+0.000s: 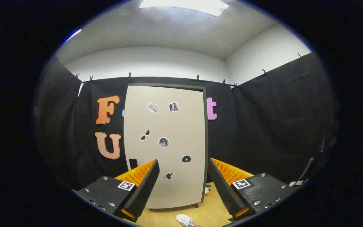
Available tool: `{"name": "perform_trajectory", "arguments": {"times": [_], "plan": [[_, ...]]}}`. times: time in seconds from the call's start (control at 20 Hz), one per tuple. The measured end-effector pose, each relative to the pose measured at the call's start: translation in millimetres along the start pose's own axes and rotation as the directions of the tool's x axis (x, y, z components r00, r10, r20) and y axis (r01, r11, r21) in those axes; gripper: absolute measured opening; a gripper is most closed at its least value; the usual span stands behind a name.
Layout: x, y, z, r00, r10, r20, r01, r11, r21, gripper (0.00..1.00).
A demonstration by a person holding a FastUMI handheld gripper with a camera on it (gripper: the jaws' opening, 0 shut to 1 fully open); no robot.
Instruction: Open the shoe cabinet door, grab the shoes and put them into the shoe cabinet, then close the shoe cabinet door.
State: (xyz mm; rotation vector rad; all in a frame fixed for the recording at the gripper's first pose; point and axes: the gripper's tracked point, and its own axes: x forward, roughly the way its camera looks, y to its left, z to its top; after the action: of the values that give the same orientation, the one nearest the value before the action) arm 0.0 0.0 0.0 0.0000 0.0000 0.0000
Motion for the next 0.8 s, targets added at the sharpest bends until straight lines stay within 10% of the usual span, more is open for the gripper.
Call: {"name": "perform_trajectory", "arguments": {"times": [0.8], "plan": [[-26.5, 0.7, 4.4, 1.0, 0.024, -0.006, -0.024, 1.0, -0.008, 0.96]]}}
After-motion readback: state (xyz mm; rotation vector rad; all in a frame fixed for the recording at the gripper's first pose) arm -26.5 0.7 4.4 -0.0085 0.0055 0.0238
